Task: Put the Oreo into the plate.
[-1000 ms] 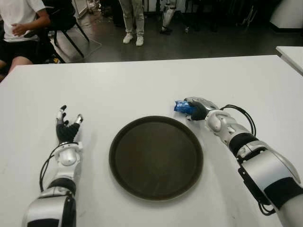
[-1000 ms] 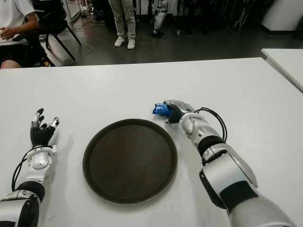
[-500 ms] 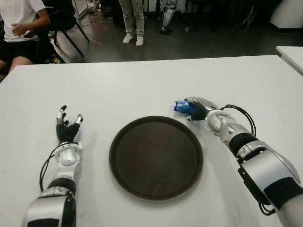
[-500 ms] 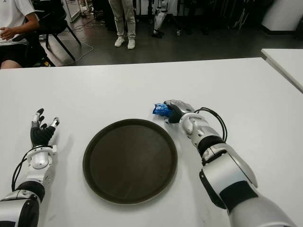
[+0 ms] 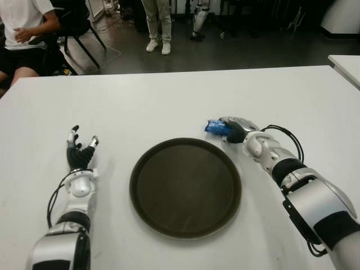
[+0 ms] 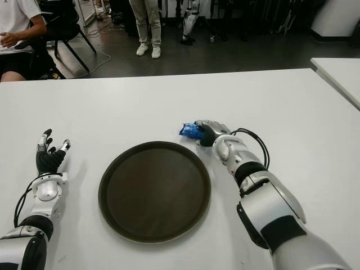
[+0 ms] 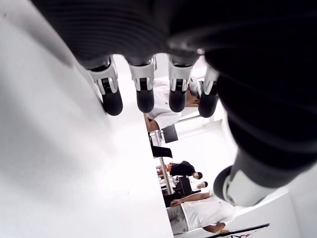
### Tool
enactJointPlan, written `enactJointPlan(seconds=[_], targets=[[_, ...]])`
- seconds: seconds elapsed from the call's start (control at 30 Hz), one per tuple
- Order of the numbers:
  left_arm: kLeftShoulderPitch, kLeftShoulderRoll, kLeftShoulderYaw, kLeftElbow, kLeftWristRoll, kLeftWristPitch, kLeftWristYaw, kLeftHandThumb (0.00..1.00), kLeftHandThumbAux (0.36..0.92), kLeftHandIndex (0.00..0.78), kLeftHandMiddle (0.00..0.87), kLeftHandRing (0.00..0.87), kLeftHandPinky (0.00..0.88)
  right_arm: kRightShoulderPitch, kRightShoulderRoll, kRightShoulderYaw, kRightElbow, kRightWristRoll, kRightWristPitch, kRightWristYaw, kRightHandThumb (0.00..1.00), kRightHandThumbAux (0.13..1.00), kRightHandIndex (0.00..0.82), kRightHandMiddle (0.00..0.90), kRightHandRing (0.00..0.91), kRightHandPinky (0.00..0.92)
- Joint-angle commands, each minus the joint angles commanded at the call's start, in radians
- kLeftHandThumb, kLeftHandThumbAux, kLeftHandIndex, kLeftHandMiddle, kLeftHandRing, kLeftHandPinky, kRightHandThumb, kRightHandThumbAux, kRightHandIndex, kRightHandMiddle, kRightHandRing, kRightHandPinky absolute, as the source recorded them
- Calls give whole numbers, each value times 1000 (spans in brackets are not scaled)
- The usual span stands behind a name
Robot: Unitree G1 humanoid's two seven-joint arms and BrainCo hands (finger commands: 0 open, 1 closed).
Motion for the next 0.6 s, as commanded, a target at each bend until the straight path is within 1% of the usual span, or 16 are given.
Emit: enactJointPlan(seconds=[0.03,0.1,0.13,0.17,0.23,0.37,0.6], targets=[[0,1,-2,0,2,-1,0,0,714,40,34,12,13,1,1,-5,-1,5,-3,-5,734,711,391,333,351,415],[1,1,-4,-1,4,-1,0,0,718,42,36,15,16,5,4,-14,-2,12,-8,-19,793,696,397,419,447,480],[1,1,-4,-1,4,-1,0,0,718,42,37,15,16,6,4,-16,-2,13,-9,-29,802,694,396,433,465,492],[1,1,-4,-1,4,-1,0,0,721,41,38,17,17,7,5,-18,-2,14,-11,-37,814,690,393,462,502,518],[1,1,-3,-1,3,1,-1,0,721,39,40,20,20,10,6,-19,-2,14,-13,-57,824,687,391,491,538,541],[1,1,-2,-1,1,6,-3,0,715,38,43,22,20,14,7,-20,-3,12,-15,-99,835,682,394,524,575,565],[1,1,1,1,-2,9,-2,0,705,38,40,17,13,16,11,-26,-4,18,-11,-139,839,679,398,545,590,566]])
